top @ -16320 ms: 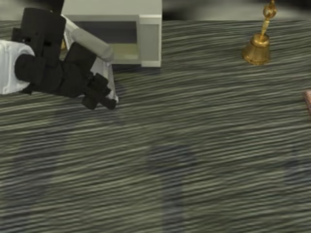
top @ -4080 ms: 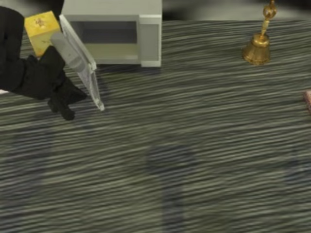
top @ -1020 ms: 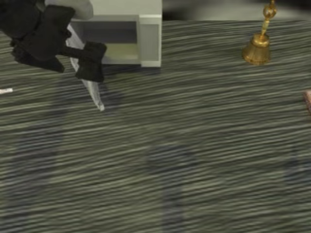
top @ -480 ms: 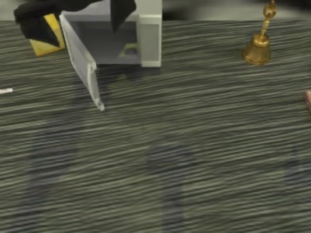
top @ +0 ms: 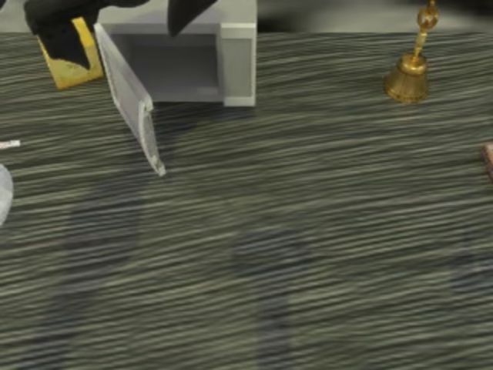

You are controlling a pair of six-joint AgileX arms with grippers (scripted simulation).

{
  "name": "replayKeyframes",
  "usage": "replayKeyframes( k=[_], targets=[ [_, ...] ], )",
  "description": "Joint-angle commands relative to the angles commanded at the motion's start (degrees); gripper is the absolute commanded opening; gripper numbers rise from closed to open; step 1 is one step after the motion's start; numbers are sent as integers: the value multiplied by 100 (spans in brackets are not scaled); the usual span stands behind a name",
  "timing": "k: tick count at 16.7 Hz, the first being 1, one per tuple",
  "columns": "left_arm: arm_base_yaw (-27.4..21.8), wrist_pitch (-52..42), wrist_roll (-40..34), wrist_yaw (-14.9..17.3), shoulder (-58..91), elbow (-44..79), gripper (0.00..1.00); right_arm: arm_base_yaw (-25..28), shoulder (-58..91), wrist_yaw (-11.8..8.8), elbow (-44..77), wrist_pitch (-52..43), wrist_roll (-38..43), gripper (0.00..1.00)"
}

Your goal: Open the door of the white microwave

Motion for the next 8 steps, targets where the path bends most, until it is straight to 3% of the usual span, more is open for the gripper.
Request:
replayKeyframes(
  k=[8],
  targets=[
    [101,576,105,15,-137,-674,100,0,0,0,0,0,0,100]
  ],
)
